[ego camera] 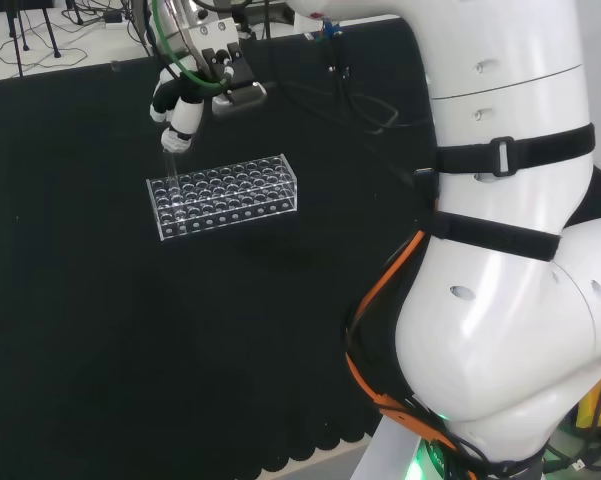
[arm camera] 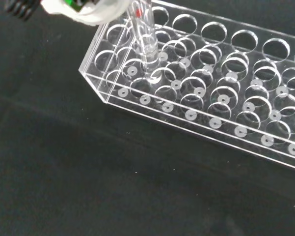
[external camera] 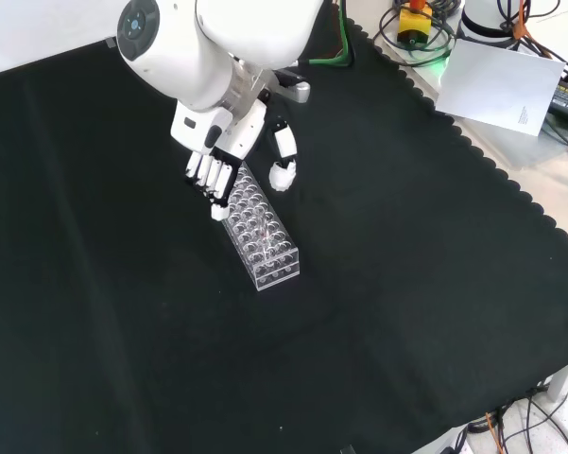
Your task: Pick up the test tube.
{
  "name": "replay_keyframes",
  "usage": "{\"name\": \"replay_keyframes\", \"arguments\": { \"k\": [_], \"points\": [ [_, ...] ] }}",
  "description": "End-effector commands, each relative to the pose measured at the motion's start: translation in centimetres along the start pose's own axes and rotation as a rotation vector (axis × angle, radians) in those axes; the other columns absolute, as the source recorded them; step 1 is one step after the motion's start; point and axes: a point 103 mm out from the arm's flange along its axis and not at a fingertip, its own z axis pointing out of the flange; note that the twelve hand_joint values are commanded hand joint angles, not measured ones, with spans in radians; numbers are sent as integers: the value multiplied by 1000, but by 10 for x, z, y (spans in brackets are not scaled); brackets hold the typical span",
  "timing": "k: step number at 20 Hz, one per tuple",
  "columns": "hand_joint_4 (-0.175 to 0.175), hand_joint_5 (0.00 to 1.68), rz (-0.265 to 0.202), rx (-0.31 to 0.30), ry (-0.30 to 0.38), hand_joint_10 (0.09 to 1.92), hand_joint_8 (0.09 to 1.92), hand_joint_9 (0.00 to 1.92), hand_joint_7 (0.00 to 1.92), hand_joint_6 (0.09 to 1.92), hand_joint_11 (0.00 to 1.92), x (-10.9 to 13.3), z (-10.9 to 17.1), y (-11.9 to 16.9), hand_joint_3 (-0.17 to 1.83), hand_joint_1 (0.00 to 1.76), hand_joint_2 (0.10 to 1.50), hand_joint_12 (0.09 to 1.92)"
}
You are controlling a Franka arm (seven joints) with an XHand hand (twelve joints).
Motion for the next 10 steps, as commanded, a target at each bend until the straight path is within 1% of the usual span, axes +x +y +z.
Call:
{"name": "replay_keyframes", "arguments": {
  "k": [1,10],
  "points": [
    [-112,375,-14,26,2,989,940,279,332,493,104,6,9,3,664,844,673,1524],
    [-123,373,-13,62,-2,984,944,311,388,622,119,11,25,5,669,852,673,1521]
  ]
}}
